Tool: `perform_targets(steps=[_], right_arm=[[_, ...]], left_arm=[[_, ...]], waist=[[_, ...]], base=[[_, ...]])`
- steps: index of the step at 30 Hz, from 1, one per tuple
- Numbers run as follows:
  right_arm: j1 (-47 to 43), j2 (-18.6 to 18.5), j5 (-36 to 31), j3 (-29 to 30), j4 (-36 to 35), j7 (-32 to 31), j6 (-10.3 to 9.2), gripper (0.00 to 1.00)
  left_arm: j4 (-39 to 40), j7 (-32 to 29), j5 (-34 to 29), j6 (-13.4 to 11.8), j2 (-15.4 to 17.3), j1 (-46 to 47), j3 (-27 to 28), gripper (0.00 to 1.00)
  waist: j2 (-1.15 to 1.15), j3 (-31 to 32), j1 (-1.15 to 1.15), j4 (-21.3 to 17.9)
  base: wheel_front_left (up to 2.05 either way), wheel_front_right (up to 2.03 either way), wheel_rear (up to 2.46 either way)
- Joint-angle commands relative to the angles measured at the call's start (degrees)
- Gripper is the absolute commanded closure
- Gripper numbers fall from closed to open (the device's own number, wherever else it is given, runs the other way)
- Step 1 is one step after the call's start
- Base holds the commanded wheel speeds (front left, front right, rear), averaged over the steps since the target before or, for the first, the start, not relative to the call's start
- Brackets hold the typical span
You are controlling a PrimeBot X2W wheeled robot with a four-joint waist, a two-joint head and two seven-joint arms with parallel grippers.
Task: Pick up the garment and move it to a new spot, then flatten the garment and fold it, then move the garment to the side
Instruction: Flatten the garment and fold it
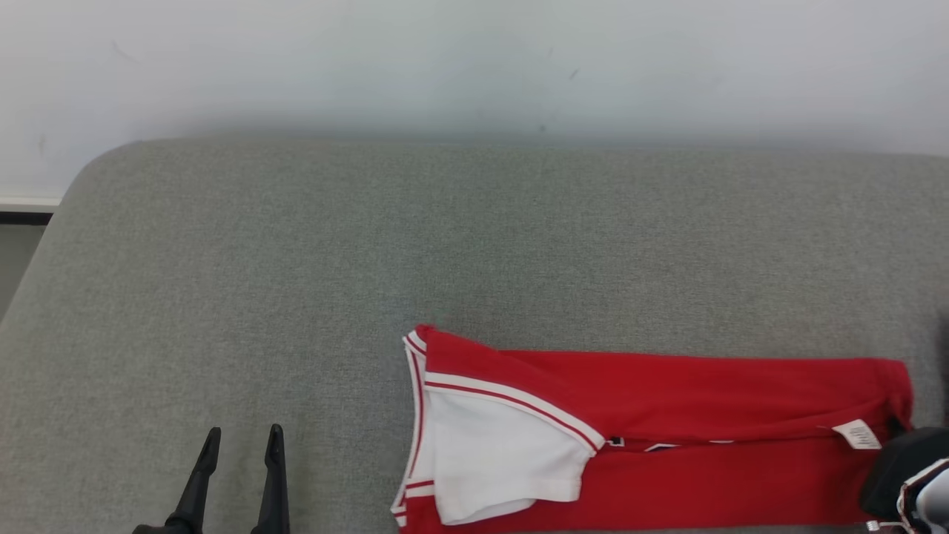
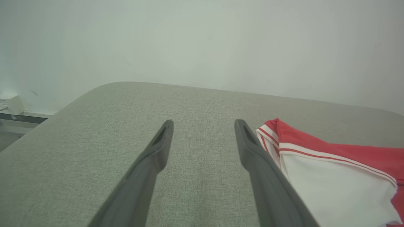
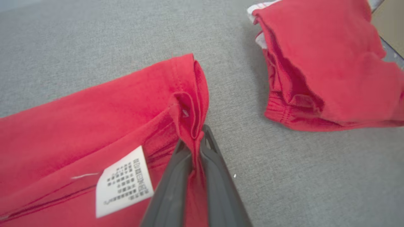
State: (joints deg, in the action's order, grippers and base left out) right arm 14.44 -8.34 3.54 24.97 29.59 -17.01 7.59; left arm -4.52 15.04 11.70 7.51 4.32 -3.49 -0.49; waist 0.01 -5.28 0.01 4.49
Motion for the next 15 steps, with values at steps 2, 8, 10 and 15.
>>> perform_targets(steps=[2, 8, 10, 15], right_arm=[[0.34, -0.49, -1.08, 1.44, -1.00, 0.25, -0.22, 1.00], [-1.73, -1.55, -5.75, 5.87, -5.91, -0.57, -0.20, 1.00], [-2.33, -1.44, -6.81, 7.29, -7.93, -1.08, -0.20, 1.00], [-4.21, -1.50, -8.36, 8.12, -11.74, -3.71, -0.20, 1.00]], left_arm=[[-0.22, 0.14, 0.31, -0.08, -0.22, -0.35, -0.07, 0.00], [-0.40, 0.15, 0.43, -0.07, -0.41, -0.59, -0.40, 0.00], [-0.45, 0.15, 0.33, -0.07, -0.43, -0.75, -0.28, 0.00], [-0.59, 0.15, 0.56, -0.07, -0.54, -1.19, 0.24, 0.00]], waist=[[-0.01, 0.60, -0.01, -0.68], [-0.01, 1.70, -0.01, -1.30], [-0.01, 2.10, -0.01, -1.43], [-0.01, 3.19, -0.01, -1.76]], base=[[0.00, 0.00, 0.00], [0.00, 0.00, 0.00], [0.00, 0.00, 0.00], [0.00, 0.00, 0.00]])
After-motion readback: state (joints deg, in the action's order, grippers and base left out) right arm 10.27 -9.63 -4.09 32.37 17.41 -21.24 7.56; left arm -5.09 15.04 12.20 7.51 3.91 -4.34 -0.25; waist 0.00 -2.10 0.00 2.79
